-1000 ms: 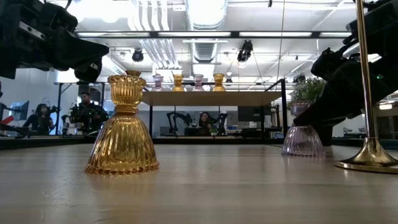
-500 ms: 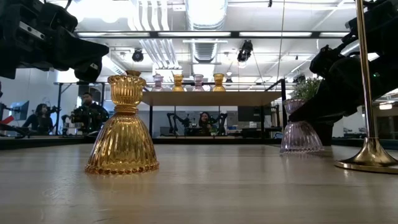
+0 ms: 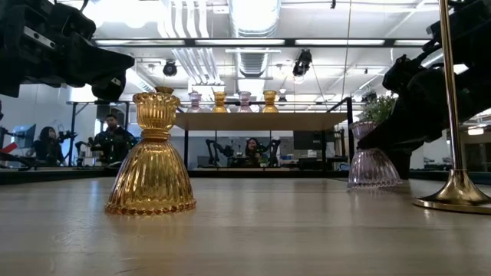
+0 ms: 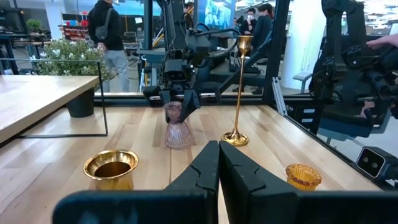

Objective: Pick & Place candle stick holders
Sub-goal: Put the purple glass candle holder on the shelf aligned with the other glass candle holders

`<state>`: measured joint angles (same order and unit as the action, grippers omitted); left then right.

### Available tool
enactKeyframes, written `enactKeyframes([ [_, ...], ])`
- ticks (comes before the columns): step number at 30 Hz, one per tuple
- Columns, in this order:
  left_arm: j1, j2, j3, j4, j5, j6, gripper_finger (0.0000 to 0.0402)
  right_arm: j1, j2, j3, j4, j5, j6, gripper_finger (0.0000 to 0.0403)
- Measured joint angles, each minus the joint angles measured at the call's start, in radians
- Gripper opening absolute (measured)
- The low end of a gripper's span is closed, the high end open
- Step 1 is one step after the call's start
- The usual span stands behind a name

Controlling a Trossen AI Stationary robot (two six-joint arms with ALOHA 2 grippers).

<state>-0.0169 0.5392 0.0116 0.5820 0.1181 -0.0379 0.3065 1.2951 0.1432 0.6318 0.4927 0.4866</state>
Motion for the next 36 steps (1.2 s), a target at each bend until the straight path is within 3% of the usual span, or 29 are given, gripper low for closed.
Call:
enactKeyframes([
  [12, 0.000, 0.000, 0.000, 0.000, 0.000, 0.000, 0.0014, -0.012, -0.089, 0.039, -0.017, -0.009, -0.043, 0.0109],
  [20, 0.000, 0.000, 0.000, 0.000, 0.000, 0.000, 0.0014, -0.069, -0.221, 0.120, -0.209, -0.057, -0.067, 0.0109],
  [29, 0.000, 0.000, 0.000, 0.000, 0.000, 0.000, 0.0014, -0.148, -0.355, 0.350, -0.560, -0.097, -0.183, 0.0109],
  [36, 0.000, 0.000, 0.000, 0.000, 0.000, 0.000, 0.0014, -0.271, -0.356, 0.591, -0.779, -0.154, -0.226, 0.0109],
])
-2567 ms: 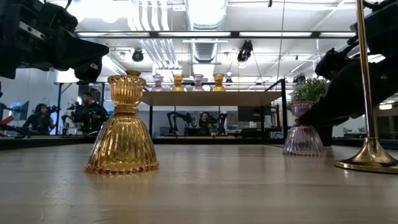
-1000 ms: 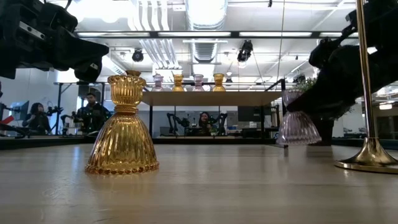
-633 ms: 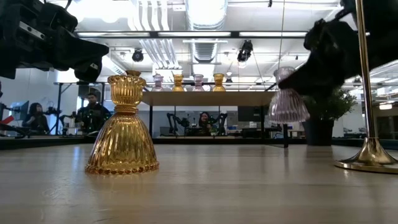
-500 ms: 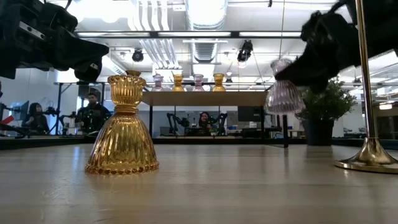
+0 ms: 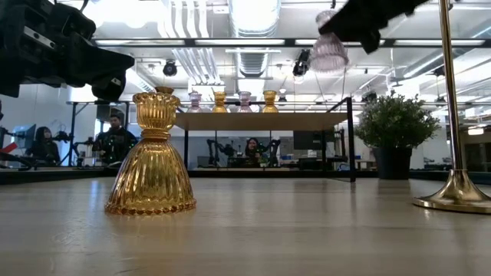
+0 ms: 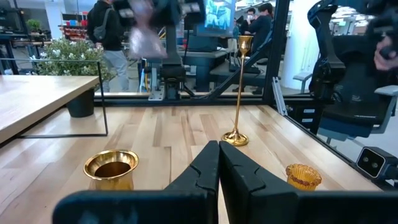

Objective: Pick & Place candle stick holders
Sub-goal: Put the purple glass candle holder on the shelf aligned with the other glass candle holders

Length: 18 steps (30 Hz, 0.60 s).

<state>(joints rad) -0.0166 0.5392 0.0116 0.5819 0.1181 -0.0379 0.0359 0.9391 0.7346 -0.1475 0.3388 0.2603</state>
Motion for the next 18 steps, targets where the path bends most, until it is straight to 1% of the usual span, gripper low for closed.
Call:
enactKeyframes([
  [3, 0.000, 0.000, 0.000, 0.000, 0.000, 0.000, 0.0014, -0.074, 0.022, 0.100, -0.085, -0.002, -0.002, 0.0109],
  [5, 0.000, 0.000, 0.000, 0.000, 0.000, 0.000, 0.0014, -0.124, 0.042, 0.164, -0.113, -0.021, -0.022, 0.0109],
  [11, 0.000, 0.001, 0.000, -0.001, 0.000, 0.000, 0.0014, -0.295, 0.129, 0.329, -0.142, -0.128, -0.111, 0.0109],
  [16, 0.000, 0.002, 0.000, -0.001, 0.000, 0.000, 0.0014, -0.444, 0.211, 0.419, -0.145, -0.254, -0.153, 0.0109],
  [18, 0.000, 0.002, 0.000, -0.001, 0.000, 0.000, 0.0014, -0.491, 0.238, 0.438, -0.145, -0.271, -0.178, 0.0109],
])
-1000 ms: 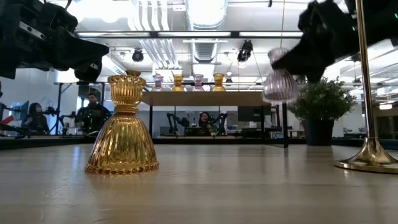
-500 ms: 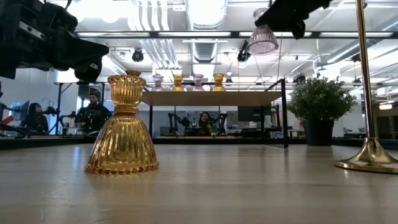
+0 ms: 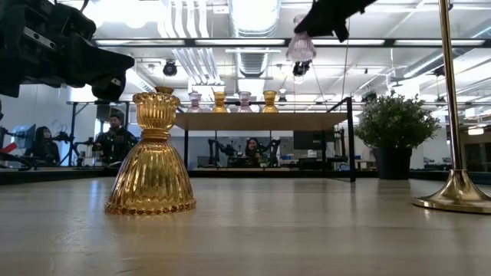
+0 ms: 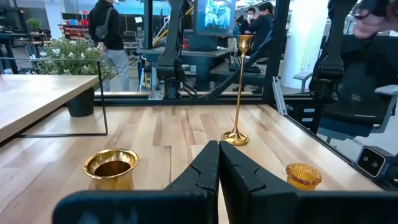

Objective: Pick & Place candle stick holders
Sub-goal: Put the purple glass candle holder on the shelf aligned with the other glass candle holders

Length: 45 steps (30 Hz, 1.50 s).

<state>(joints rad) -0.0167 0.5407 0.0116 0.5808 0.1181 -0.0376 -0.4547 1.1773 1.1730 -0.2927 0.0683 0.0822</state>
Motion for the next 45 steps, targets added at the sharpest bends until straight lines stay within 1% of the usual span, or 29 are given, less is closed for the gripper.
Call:
enactKeyframes([
  [3, 0.000, 0.000, 0.000, 0.000, 0.000, 0.000, 0.0014, -0.046, 0.041, -0.002, 0.004, -0.015, -0.047, 0.0109],
  [7, 0.000, 0.000, 0.000, 0.000, 0.000, 0.000, 0.0014, -0.093, 0.086, -0.056, 0.106, -0.099, -0.061, 0.0109],
  [9, 0.000, 0.000, 0.000, 0.000, 0.000, 0.000, 0.0014, -0.113, 0.102, -0.094, 0.170, -0.122, -0.064, 0.0109],
  [12, 0.000, 0.000, 0.000, 0.000, 0.000, 0.000, 0.0014, -0.142, 0.113, -0.144, 0.260, -0.122, -0.082, 0.0109],
  [15, 0.000, 0.000, 0.000, 0.000, 0.000, 0.000, 0.0014, -0.170, 0.116, -0.195, 0.315, -0.123, -0.092, 0.0109],
  [19, 0.000, 0.000, 0.000, 0.001, 0.000, 0.000, 0.0014, -0.197, 0.126, -0.264, 0.406, -0.152, -0.094, 0.0109],
  [25, 0.000, 0.000, 0.000, 0.001, 0.000, 0.000, 0.0014, -0.230, 0.168, -0.332, 0.537, -0.157, -0.095, 0.0109],
  [28, 0.000, 0.000, 0.000, 0.001, 0.000, 0.000, 0.0014, -0.247, 0.187, -0.344, 0.568, -0.158, -0.094, 0.0109],
  [45, 0.000, 0.000, 0.000, 0.001, 0.000, 0.000, 0.0014, -0.308, 0.246, -0.345, 0.588, -0.193, -0.121, 0.0109],
])
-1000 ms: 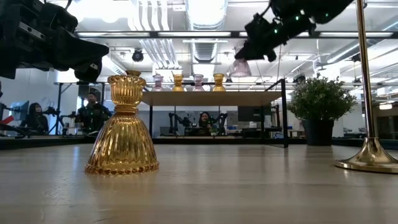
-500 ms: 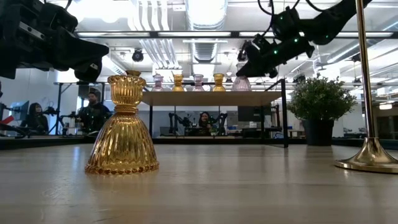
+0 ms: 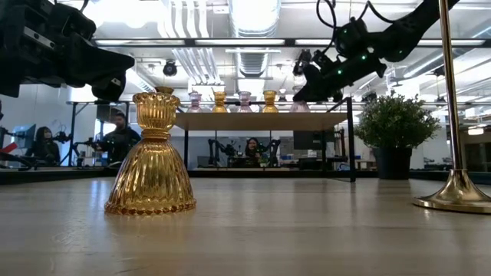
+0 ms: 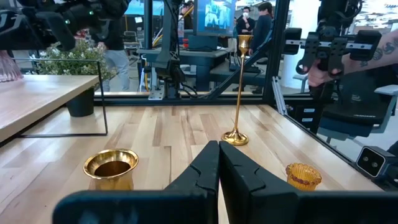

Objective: Pick & Place candle stick holders
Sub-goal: Put the purple glass candle holder on the shelf aligned with the other glass candle holders

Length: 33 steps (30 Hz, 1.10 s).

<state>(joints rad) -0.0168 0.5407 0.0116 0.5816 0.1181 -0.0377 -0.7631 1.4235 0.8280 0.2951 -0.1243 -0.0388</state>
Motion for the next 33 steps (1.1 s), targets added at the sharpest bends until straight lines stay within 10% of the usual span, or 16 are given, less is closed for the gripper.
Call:
enactKeyframes([
  [33, 0.000, 0.000, 0.000, 0.000, 0.000, 0.000, 0.0014, -0.010, 0.064, 0.002, 0.078, -0.007, 0.005, 0.0109],
])
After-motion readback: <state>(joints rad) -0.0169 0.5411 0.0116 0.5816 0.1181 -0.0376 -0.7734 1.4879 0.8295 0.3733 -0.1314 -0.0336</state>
